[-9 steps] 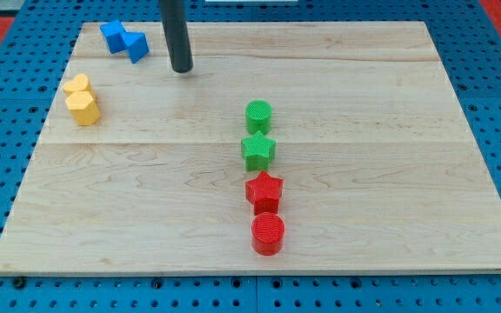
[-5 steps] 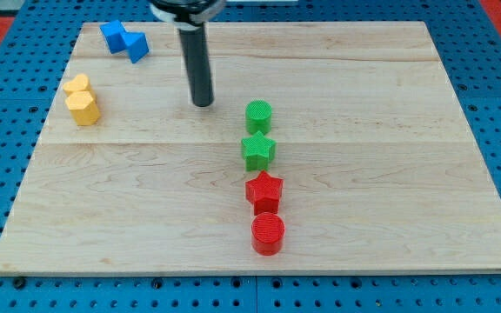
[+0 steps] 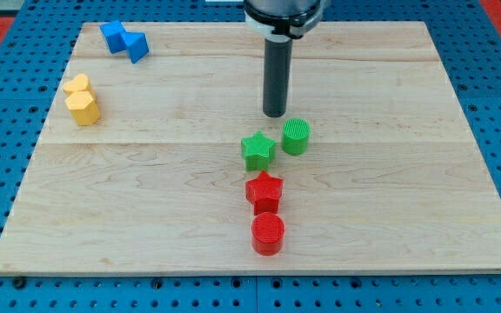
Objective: Move the green circle right a bit and down
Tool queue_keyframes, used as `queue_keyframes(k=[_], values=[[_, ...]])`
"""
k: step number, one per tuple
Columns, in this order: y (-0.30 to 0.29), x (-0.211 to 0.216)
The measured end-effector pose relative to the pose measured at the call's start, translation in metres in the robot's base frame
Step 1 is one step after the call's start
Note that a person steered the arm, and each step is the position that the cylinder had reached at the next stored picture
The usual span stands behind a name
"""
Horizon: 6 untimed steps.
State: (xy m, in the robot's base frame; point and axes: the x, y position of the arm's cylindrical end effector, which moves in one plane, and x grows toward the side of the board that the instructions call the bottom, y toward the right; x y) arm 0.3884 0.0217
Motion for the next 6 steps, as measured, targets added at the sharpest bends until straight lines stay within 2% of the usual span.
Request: queue_keyframes(k=[3, 5, 6], values=[[-0.003, 0.0], [0.042, 0.008], [-0.028, 0.047]])
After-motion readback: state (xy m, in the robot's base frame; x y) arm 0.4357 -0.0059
